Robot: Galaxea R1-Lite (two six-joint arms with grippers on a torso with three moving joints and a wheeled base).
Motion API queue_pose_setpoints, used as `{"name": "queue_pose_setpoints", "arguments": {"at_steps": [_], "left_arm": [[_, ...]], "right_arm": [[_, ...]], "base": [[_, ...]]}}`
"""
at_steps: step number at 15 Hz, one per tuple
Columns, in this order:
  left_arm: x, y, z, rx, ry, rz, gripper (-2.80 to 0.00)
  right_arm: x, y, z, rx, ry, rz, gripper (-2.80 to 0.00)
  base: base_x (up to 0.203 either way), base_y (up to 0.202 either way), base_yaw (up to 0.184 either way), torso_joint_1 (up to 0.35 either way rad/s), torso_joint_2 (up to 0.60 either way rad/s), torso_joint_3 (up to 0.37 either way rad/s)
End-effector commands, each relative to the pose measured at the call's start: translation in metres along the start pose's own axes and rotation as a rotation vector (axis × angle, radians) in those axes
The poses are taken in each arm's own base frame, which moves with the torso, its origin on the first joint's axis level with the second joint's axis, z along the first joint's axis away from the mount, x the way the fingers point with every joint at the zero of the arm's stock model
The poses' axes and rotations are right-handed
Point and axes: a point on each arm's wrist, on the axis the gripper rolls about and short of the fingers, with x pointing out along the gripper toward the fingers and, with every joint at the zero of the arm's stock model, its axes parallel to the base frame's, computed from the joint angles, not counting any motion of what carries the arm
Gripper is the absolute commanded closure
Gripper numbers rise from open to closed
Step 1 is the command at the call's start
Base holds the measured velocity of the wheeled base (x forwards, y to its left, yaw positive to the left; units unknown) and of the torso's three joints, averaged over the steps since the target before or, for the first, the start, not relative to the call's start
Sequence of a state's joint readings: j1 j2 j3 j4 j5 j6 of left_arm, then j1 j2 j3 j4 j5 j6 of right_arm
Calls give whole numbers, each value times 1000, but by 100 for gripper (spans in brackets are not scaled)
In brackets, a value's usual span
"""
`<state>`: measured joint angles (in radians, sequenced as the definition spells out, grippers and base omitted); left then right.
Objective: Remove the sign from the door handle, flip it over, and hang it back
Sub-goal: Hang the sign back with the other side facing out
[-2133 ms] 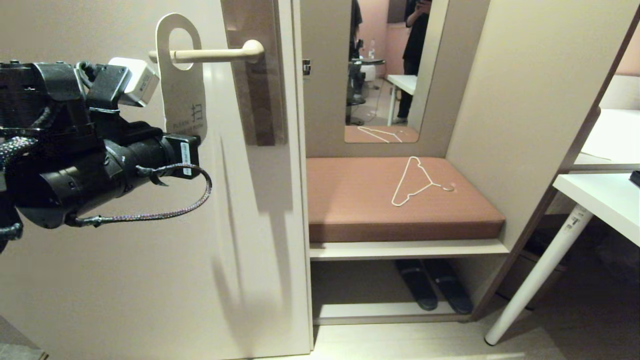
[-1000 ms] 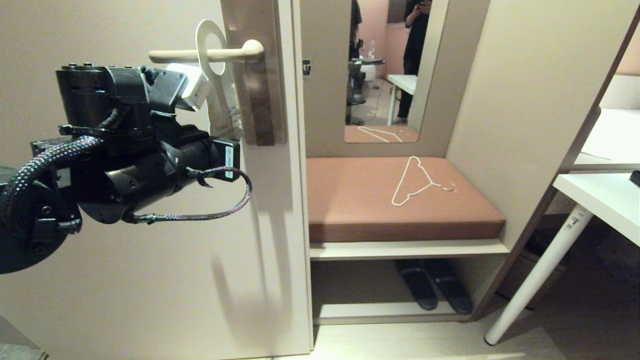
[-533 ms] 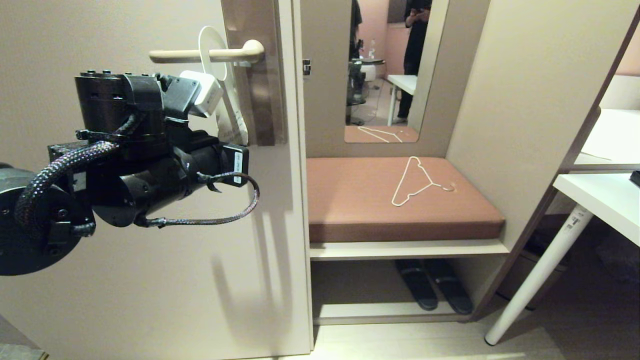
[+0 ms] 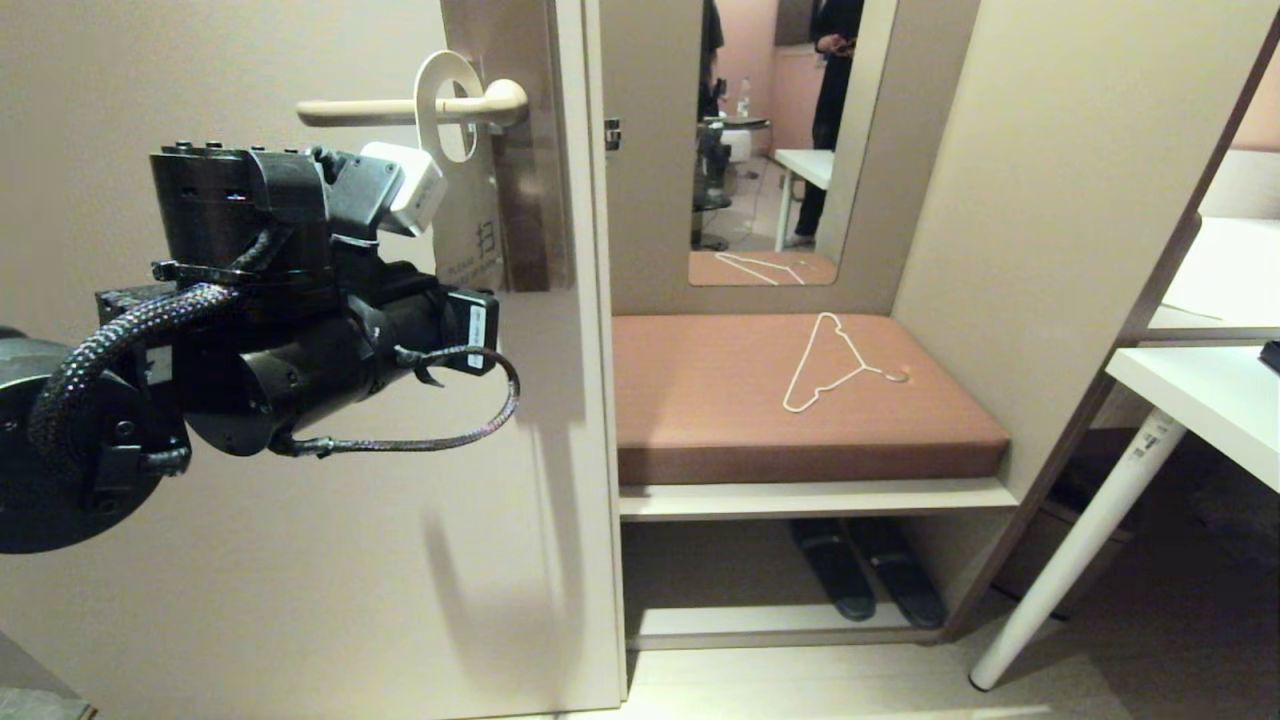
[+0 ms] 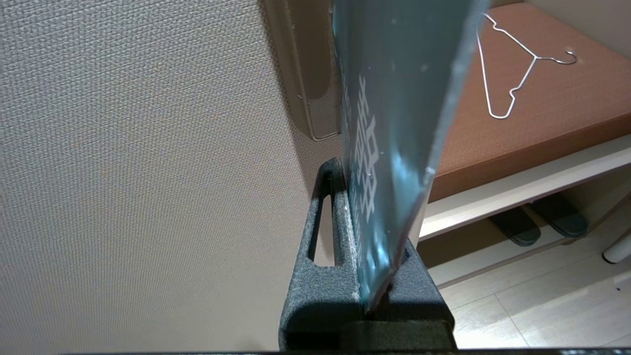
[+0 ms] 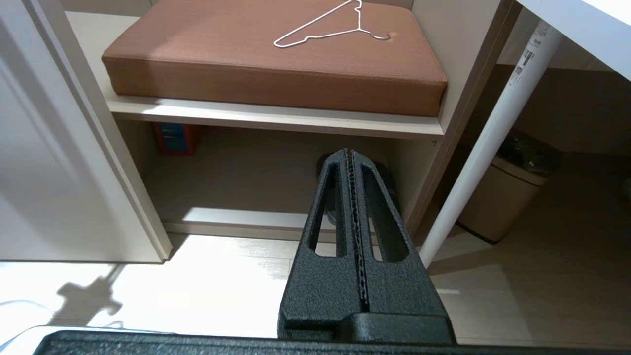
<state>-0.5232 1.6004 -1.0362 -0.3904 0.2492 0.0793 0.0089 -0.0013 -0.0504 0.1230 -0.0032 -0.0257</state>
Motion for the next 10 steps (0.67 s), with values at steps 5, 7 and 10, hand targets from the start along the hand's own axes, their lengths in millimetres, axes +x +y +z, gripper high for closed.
{"name": "queue_pose_setpoints", "arguments": {"at_steps": [5, 7, 10], "left_arm": [[1, 0, -1, 2, 1, 4, 0], [1, 0, -1, 1, 1, 2, -280], [0, 0, 0, -4, 0, 3, -280]], "right_arm": [[0, 0, 0, 0, 1, 0, 0], [0, 0, 0, 0, 2, 0, 0], [0, 0, 0, 0, 1, 0, 0]], "base": [[0, 0, 0, 0, 0, 0], [0, 0, 0, 0, 0, 0], [0, 0, 0, 0, 0, 0]]}}
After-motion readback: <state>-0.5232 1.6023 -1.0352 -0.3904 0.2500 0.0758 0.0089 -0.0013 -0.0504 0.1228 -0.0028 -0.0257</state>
